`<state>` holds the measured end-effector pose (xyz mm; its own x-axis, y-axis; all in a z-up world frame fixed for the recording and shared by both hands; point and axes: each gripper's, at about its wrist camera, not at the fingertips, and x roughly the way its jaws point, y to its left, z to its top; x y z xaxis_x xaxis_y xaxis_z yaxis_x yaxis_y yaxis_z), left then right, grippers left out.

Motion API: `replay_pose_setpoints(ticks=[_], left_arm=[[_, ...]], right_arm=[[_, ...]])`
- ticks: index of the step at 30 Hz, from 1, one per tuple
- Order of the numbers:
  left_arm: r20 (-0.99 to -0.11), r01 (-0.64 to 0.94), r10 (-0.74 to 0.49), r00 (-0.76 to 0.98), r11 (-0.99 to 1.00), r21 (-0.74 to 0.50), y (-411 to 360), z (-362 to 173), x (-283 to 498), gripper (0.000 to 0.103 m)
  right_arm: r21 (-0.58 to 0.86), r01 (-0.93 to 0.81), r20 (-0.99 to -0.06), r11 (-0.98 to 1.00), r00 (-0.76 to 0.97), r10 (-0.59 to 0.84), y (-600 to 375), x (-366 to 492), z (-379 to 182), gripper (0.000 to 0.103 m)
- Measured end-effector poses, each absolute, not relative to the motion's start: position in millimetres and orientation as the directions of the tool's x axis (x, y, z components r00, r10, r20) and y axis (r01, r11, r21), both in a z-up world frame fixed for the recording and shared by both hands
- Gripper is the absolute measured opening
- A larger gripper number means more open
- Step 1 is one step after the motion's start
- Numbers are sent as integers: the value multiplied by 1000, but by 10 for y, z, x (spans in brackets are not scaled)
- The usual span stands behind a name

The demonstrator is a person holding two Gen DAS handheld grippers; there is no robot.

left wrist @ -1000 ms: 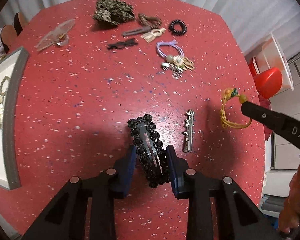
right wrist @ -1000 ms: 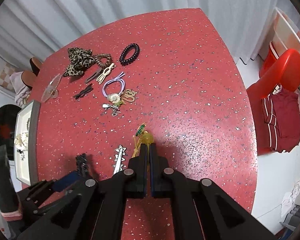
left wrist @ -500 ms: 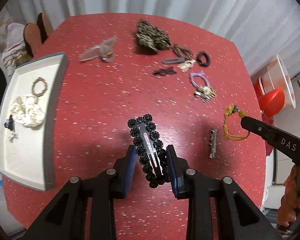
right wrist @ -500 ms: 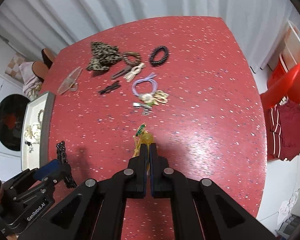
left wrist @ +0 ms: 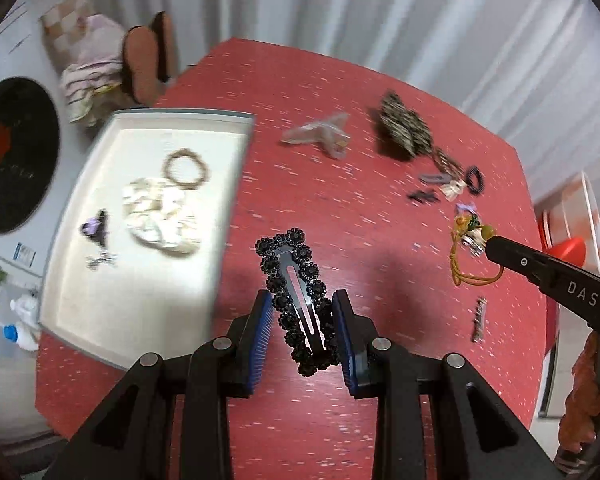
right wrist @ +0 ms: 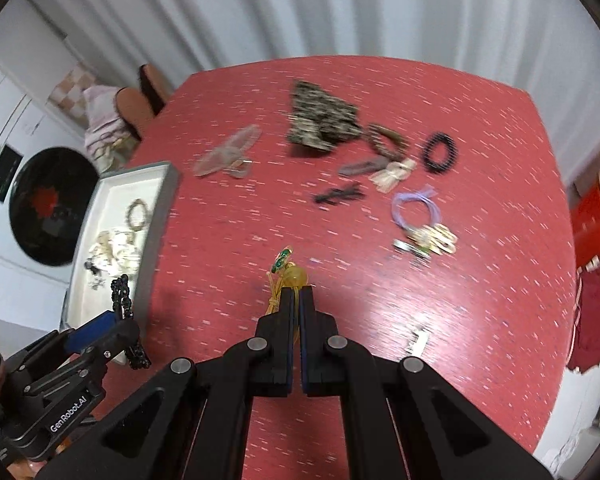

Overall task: Organize jewelry
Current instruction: 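Carry the black clip and sunflower hair tie with both tools over the tray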

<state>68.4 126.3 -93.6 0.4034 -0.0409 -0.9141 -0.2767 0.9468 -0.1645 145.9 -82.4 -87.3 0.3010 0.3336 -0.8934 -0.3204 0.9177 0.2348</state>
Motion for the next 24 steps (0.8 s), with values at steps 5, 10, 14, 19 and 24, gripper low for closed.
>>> replay_pose_setpoints(ticks=[5,10,14,19,24], left_arm=[[-911,-350,0,412,923,-158,1683,-922,538,33],[-912,-413,38,408,899,-147,2076,-959,376,33],[-913,-455,63,402,879,-139,2323,-990,271,33],[-917,-496,90,389,859,-126,2590,-1061,174,33],[-923,-526,107,370,843,-113,2810,-1168,106,33]], right_arm=[[238,-397,-885,886,288,366,-354,1441,-796,2],[243,-467,-877,850,269,398,113,1393,-738,2],[253,-512,-872,821,247,423,444,1352,-723,2],[265,-552,-870,790,217,444,796,1288,-745,2],[283,-579,-872,764,177,457,1073,1193,-815,2]])
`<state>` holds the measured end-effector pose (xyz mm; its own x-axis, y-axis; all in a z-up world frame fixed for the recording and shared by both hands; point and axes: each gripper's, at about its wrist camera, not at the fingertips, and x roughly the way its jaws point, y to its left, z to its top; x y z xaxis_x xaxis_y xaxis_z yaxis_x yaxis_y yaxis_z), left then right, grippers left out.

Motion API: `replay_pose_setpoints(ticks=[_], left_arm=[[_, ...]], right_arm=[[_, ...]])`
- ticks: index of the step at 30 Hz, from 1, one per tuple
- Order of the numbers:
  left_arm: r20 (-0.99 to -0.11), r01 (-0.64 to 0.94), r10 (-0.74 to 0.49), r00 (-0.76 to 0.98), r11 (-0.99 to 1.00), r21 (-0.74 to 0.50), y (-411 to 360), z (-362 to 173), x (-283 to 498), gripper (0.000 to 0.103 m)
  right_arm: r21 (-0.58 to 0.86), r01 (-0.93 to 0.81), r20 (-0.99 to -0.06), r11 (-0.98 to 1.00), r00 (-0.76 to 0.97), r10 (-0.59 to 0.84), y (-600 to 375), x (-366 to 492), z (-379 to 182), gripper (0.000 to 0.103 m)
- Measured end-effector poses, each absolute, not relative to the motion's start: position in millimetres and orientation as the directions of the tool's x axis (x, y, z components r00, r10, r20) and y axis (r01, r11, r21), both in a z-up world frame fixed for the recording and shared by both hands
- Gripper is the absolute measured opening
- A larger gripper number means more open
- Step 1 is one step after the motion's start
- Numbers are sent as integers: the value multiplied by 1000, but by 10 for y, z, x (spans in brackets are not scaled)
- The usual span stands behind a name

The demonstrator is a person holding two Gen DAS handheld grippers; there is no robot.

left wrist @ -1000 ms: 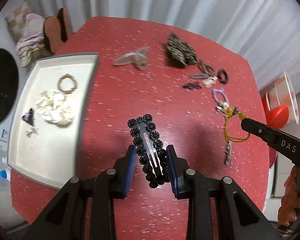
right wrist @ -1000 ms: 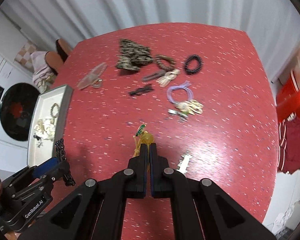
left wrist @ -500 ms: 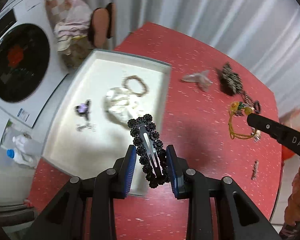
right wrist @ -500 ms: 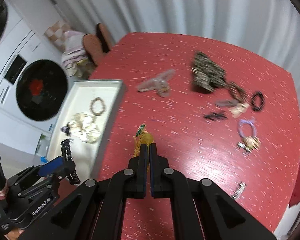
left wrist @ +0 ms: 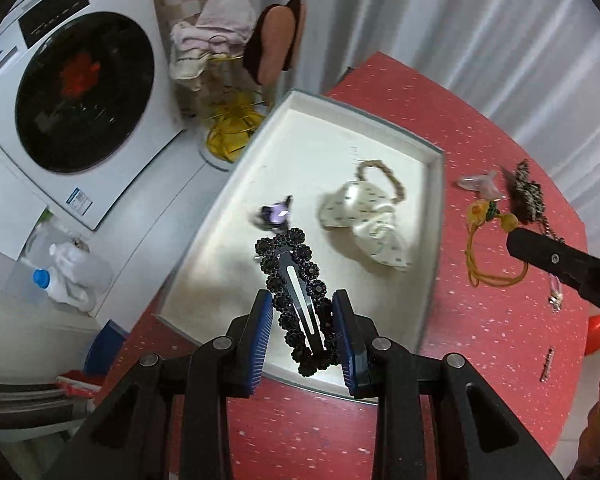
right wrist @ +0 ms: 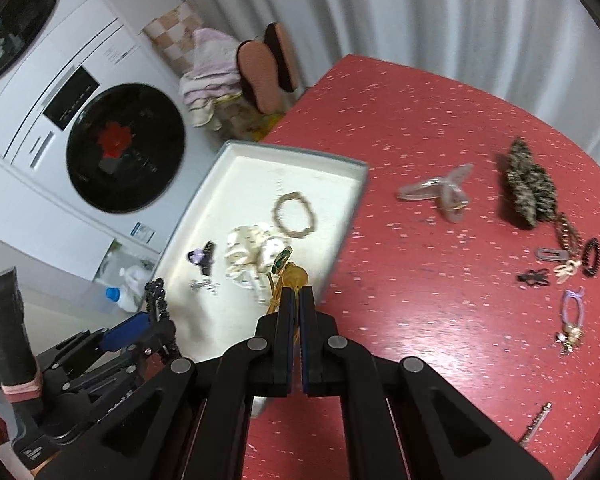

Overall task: Organize jewelry
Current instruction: 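Carry the black clip and sunflower hair tie with both tools over the tray, then open both tools to drop the clip and hair tie into the tray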

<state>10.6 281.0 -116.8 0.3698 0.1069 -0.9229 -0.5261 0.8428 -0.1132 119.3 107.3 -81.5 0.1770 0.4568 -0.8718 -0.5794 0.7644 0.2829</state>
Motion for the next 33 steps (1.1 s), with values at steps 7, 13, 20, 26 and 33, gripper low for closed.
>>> replay_pose_setpoints(ticks=[7,13,20,26,33], left_arm=[[-934,-538,110,340,838,-97,2986,-1367,119,33],[-942,-541,105,320,836,-91,3089,-1562,187,33],[-950,-534,91,298,841,-87,3123,-1762,272,33],[-954,-526,87,286,847,-80,3143,-1871,305,33],[-952,-522,94,292,849,-76,3157,-1868,338,33]], right_arm=[[323,-587,-883,742,94,459,1325,1066,-1038,2],[353,-570,-897,742,18,441,1508,1011,-1353,2],[333,-576,-913,747,0,407,1697,1040,-1609,2],[323,-567,-924,757,-14,383,1789,1122,-1749,2],[309,-550,-938,776,-41,344,1804,1173,-1956,2]])
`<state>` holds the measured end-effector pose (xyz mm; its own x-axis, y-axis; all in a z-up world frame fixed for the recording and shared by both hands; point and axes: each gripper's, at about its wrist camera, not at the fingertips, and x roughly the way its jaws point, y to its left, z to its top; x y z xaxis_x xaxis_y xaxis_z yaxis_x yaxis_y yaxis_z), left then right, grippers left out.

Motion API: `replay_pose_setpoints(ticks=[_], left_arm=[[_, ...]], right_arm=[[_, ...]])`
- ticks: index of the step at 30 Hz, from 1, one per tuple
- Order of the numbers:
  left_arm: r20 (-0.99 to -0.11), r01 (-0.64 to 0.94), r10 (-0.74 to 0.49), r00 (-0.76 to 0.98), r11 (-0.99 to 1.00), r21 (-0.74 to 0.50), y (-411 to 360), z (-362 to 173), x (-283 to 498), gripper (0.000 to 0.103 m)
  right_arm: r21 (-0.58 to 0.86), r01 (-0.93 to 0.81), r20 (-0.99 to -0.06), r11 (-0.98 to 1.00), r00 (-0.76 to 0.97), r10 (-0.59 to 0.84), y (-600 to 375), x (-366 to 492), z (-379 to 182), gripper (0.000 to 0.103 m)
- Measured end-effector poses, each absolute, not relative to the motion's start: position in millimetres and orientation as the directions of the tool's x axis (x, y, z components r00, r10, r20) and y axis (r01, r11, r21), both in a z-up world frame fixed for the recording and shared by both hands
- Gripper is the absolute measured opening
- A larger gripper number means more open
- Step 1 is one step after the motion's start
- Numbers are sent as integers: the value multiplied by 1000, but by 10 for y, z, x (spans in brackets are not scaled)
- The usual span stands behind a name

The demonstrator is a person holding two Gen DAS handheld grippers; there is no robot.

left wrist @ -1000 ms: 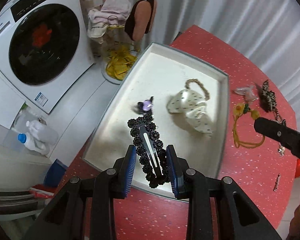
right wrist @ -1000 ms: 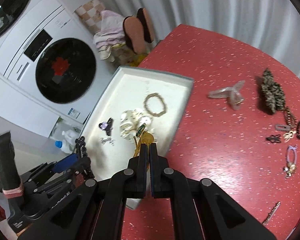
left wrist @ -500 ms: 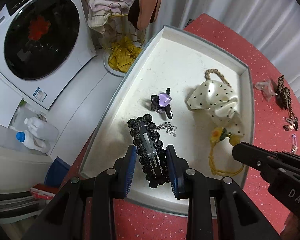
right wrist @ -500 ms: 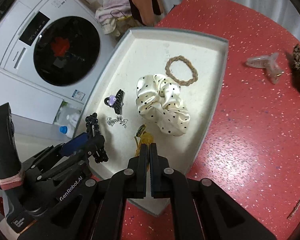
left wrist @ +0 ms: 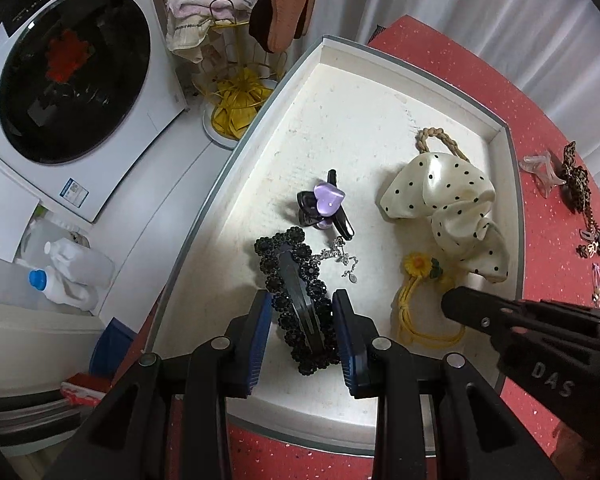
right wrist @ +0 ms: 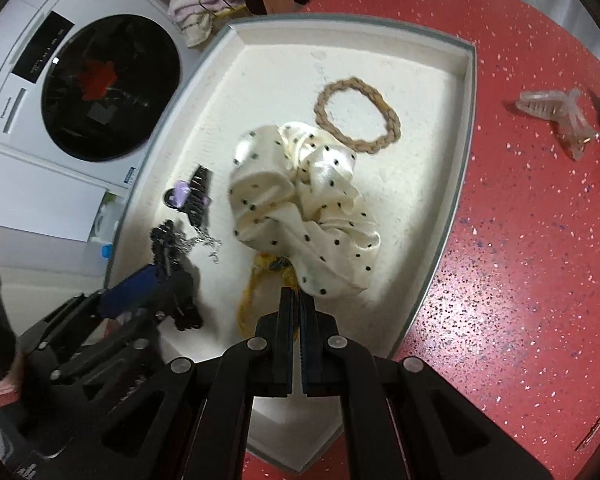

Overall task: Organize jewelry
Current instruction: 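Open both tools to drop the clip and hair tie into the tray, then move the right tool to the silver spiked barrette and grasp it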

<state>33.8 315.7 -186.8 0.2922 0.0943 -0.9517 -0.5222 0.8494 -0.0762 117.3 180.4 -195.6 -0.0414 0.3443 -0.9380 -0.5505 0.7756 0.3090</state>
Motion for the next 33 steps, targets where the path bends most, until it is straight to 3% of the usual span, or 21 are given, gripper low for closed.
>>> replay_pose_setpoints(ticks=[10,11,13,14,16,28,30,31,33], left_arm=[[-952,-529,120,281,847,-49,3167,-1835,314,36],[-952,-530,124,281,847,-46,3171,-1826,306,53],[-942,-545,162,295,838,-26,3179,-1764,278,71],[-938,-550,176,300,835,-19,3179,-1742,267,71],[-938,-542,167,304,840,-27,3175,-1718,273,71],[-941,-524,173,291,852,-5,3060,-1628,262,71],[-942,-523,176,287,852,0,3022,-1608,265,87],[-940,-527,181,289,850,2,3009,-1592,254,102],[-935,-526,196,295,850,13,2978,-1548,236,103]], right_arm=[[319,-557,-937,767,-67,342,1890,1169,-1994,3],[325,-557,-935,764,-69,348,1892,1169,-1975,4],[330,-561,-932,760,-65,356,1894,1169,-1917,12],[331,-562,-931,758,-62,361,1896,1176,-1874,23],[333,-561,-927,758,-47,373,1870,1192,-1791,32],[353,-523,-907,776,14,421,1555,1300,-1405,39],[357,-512,-905,781,18,425,1476,1295,-1375,41],[363,-505,-903,783,18,430,1432,1297,-1361,43],[367,-498,-901,786,22,434,1311,1277,-1320,45]])
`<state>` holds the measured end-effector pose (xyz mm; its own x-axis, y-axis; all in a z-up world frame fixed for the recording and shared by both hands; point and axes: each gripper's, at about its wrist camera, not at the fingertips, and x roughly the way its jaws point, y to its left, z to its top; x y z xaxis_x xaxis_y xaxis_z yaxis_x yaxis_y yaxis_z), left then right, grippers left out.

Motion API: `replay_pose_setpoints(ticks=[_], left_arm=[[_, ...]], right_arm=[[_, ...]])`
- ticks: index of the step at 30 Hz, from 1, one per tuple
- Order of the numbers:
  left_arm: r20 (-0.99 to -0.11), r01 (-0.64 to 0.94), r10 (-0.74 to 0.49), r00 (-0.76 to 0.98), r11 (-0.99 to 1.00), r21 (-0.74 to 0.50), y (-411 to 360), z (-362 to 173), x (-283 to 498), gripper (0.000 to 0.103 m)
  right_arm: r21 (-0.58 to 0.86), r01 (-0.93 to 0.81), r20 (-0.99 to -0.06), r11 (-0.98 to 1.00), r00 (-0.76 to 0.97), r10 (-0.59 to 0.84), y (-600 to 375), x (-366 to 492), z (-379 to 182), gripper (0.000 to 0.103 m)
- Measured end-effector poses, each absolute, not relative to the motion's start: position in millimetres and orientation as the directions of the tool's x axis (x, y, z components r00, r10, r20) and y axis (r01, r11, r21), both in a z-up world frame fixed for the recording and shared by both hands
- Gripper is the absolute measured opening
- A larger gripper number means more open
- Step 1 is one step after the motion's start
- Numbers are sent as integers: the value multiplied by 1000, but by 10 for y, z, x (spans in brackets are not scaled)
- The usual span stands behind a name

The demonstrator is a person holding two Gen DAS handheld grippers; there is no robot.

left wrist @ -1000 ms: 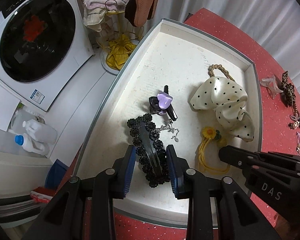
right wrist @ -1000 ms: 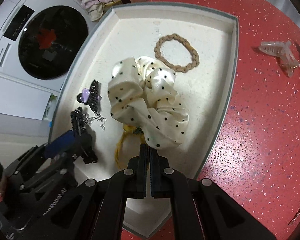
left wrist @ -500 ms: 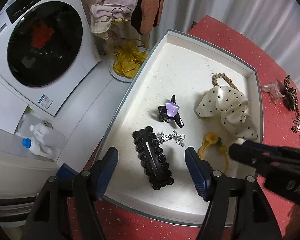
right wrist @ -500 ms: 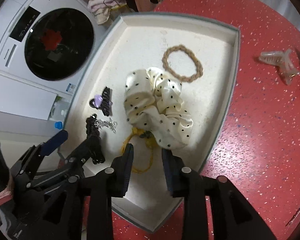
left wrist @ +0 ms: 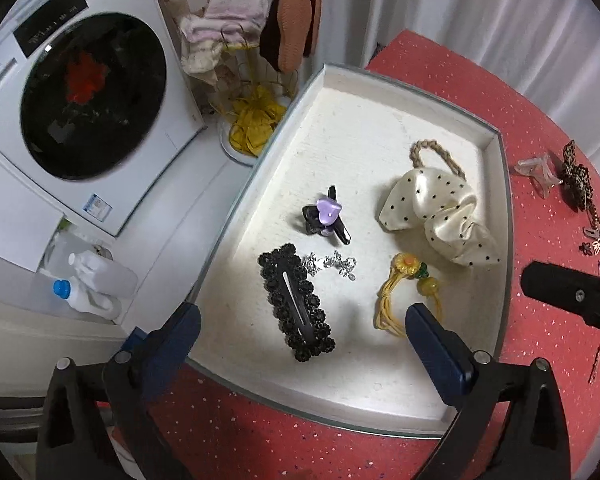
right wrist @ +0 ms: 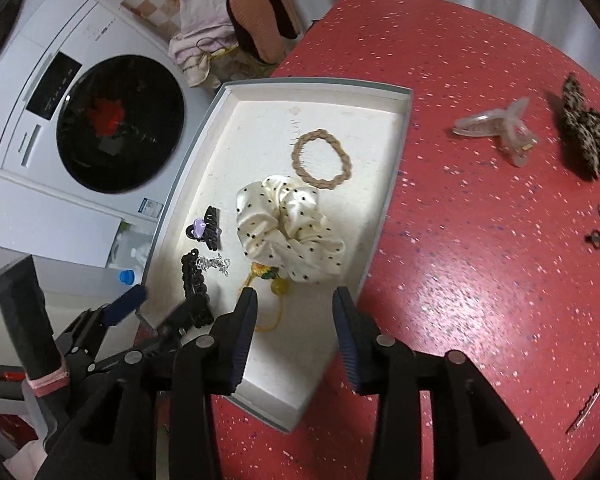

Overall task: Organize jewelry
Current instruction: 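Move the right tool to the silver spiked barrette and grasp it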

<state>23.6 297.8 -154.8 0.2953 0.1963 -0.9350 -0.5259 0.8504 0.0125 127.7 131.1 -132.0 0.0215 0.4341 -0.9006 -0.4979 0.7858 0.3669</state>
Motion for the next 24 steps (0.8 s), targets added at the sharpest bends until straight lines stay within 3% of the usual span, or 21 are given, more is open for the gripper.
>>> replay_pose_setpoints(ticks=[8,11,14,16,24], left_arm=[[-938,-485,194,287,874,32,2717,-1393,251,103],[-939,-452,179,293,891,29,2516,-1329,280,103],[-938,-405,164,305,914,28,2281,-1261,331,102],[-937,-360,147,317,933,25,2071,-1215,396,102],[-936,-251,95,340,968,8,1456,-1156,665,102]], right_arm=[[374,-435,-899,819,49,436,843,1304,-1266,61],[372,-397,-900,839,65,430,586,1319,-1277,72],[365,-357,-905,860,81,418,283,1325,-1282,73],[355,-324,-909,877,100,405,66,1326,-1296,84],[318,-188,-927,929,144,347,-763,1324,-1413,85]])
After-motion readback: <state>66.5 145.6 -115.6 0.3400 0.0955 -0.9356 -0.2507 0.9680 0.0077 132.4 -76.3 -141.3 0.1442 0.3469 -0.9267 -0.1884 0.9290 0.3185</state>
